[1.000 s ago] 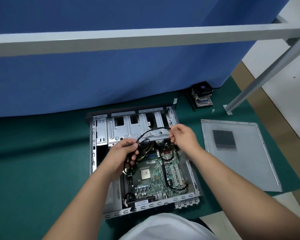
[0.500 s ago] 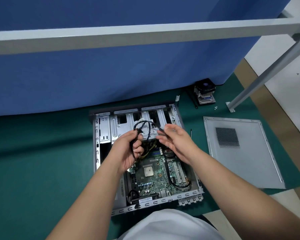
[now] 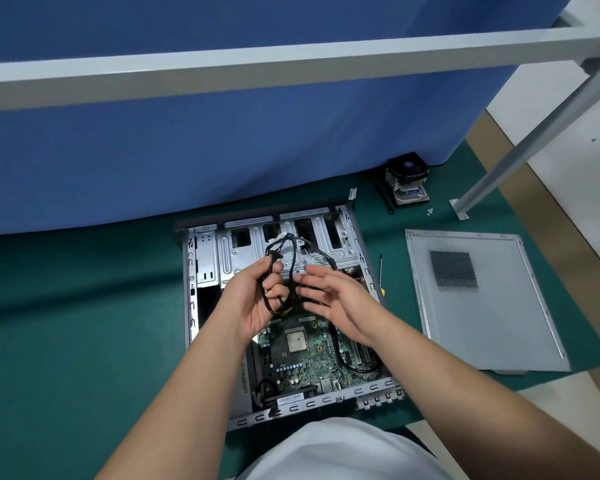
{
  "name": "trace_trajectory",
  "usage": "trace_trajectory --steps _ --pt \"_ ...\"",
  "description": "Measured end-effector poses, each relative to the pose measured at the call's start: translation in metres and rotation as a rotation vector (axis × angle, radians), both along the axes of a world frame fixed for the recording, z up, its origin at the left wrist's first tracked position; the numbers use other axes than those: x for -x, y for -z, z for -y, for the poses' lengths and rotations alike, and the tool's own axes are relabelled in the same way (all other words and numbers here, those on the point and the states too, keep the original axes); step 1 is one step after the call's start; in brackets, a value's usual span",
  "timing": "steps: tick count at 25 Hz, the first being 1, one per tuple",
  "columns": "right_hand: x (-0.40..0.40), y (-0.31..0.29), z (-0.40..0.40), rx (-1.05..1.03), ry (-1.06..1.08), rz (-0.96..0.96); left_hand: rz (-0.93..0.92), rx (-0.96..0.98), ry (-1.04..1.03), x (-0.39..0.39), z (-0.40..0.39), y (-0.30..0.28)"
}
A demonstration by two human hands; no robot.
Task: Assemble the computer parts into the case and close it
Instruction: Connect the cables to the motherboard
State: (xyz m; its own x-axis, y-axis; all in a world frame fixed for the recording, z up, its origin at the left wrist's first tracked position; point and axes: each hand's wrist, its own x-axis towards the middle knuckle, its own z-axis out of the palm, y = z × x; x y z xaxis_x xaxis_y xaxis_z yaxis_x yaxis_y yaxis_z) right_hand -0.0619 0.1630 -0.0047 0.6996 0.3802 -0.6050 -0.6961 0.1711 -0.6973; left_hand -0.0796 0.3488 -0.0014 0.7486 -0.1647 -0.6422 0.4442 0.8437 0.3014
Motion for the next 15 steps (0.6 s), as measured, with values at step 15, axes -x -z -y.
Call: trace_trajectory --steps 15 --pt "-0.072 -0.025 0.037 -0.108 0.327 -0.018 0.538 -1.56 0.756 -0.1 -0.038 -0.081"
